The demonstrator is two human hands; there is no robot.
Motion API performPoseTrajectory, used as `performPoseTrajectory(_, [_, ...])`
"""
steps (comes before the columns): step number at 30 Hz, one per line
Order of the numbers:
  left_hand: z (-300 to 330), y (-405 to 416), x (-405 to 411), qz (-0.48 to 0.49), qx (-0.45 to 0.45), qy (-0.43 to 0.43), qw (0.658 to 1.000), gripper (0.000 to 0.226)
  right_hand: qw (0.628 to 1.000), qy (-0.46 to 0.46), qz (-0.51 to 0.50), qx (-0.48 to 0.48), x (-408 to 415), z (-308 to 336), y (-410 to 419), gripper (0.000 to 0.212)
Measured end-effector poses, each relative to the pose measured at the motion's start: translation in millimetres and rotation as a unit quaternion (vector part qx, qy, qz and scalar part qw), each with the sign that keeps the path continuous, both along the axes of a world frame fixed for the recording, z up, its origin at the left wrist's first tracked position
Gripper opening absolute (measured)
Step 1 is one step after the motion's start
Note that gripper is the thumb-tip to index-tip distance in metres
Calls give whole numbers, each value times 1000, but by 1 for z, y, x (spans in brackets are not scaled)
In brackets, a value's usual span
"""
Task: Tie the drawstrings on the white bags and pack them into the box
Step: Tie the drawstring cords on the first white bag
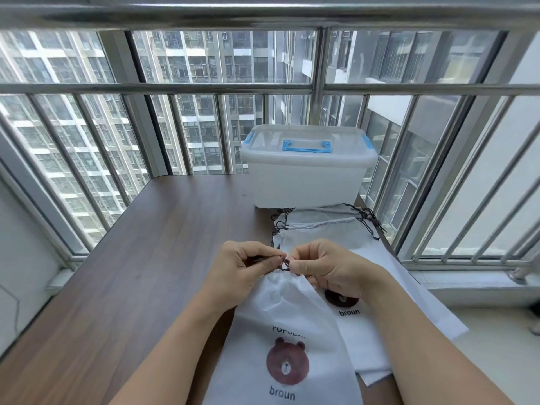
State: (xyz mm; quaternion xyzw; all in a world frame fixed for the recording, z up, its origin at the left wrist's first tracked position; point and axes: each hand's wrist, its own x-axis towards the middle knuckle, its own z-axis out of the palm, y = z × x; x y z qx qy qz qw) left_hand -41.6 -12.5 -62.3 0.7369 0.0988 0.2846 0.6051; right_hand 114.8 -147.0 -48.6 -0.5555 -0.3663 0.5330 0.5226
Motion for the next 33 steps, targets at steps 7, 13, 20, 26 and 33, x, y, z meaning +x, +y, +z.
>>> performPoseTrajectory(7, [0,7,-2,17,-27,-12,999,14,998,40,-11,54,2,-7,6,26])
performPoseTrajectory(13, [1,8,-2,23,-60,-30,997,20,988,49,-91,119,-4,-10,18,32])
performPoseTrajectory(20, [4,5,-2,39,-58,-29,997,16,981,118,-98,115,-9,-11,21,26])
performPoseTrajectory(26, [3,0,0,50,-42,-43,997,18,969,219,-81,75,-11,-3,16,42])
performPoseTrajectory(33, [2,-1,-1,37,6,-60,997,15,997,-15,-52,54,-20,-2,15,41])
